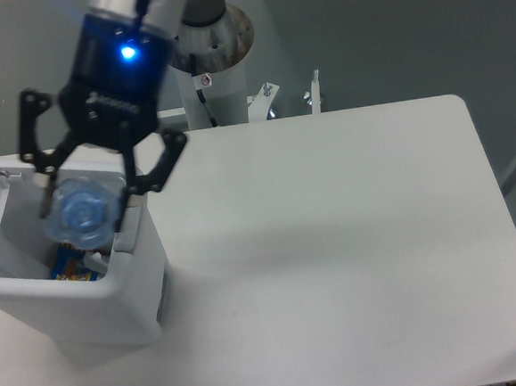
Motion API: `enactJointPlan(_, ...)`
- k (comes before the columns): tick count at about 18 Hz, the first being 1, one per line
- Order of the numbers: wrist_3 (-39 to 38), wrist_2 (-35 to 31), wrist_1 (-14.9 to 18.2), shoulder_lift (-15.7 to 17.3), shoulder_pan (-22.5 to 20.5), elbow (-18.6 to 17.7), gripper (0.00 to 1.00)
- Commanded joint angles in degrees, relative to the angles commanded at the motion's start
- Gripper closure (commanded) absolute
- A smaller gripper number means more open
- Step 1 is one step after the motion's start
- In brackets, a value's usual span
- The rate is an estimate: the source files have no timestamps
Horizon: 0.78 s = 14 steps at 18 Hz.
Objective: Place the trash in the trash can
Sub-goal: 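Open the gripper to drop the bottle into the bin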
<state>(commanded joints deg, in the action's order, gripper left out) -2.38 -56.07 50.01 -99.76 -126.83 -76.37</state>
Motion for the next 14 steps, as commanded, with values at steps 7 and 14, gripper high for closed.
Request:
enactJointPlan(7, 3.69, -0.18, 0.00, -0.09, 1.15, -5.10, 0.16)
enactJointPlan(14, 5.19, -0.18, 0.00, -1.05, 0.45, -5.46, 0.01)
